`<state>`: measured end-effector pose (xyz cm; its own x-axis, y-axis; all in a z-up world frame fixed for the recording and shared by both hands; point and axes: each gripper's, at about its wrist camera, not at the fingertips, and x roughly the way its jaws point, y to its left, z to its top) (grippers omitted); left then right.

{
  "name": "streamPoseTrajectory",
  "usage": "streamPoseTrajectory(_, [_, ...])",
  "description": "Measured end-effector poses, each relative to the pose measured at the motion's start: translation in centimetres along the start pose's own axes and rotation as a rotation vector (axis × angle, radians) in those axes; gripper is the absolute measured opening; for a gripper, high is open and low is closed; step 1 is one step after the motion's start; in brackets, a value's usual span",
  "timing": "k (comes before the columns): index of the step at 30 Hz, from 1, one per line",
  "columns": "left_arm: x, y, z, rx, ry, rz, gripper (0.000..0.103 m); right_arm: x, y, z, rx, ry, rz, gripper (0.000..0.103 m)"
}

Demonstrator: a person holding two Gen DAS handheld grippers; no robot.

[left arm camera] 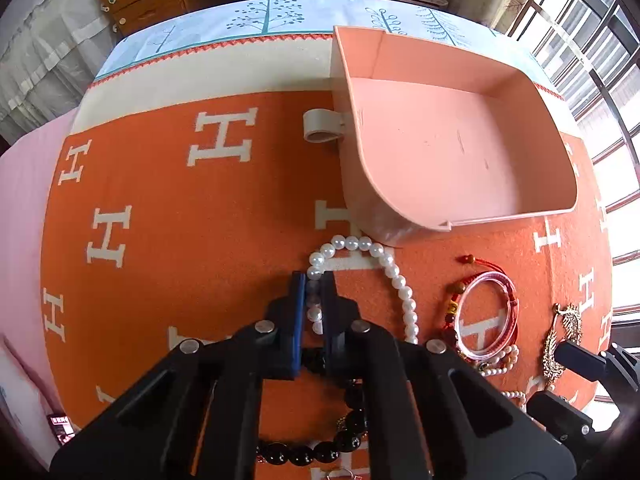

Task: Organize jewelry
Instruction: 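Grasp the white pearl bracelet with the left tool while the right tool reaches the pearl necklace, then close the right tool on the long pearl necklace while the left tool lifts the pearl bracelet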

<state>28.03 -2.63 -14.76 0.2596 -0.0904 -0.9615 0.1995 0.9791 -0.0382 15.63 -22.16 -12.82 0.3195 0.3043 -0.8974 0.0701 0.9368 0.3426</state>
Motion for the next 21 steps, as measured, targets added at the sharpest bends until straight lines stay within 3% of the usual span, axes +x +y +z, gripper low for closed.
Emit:
streamPoseTrajectory(4, [-0.8, 0.4, -1.2, -0.052, -0.023, -0.027, 0.005, 0.0, 0.1, -0.3, -0.002, 0.006, 0.008, 0.059])
streamPoseTrajectory(7, [-2.7, 1.0, -2.1, -0.084, -0.085, -0.044, 0.005, 0.1, 0.2, -0.6, -0.014, 0.024, 0.01, 0.059])
streamPoseTrajectory(13, [-7.7, 1.8, -4.1, -0.111, -0.195, -0.111, 0.005, 1.7, 1.2, -1.4, -0.058, 0.09, 0.011, 0.047])
streamPoseTrajectory(21, [-11.8, 1.5, -6.7, -0.074, -0.236, -0.145, 0.005, 3.7, 5.5, -2.1, -0.26, 0.09, -0.102, 0.042])
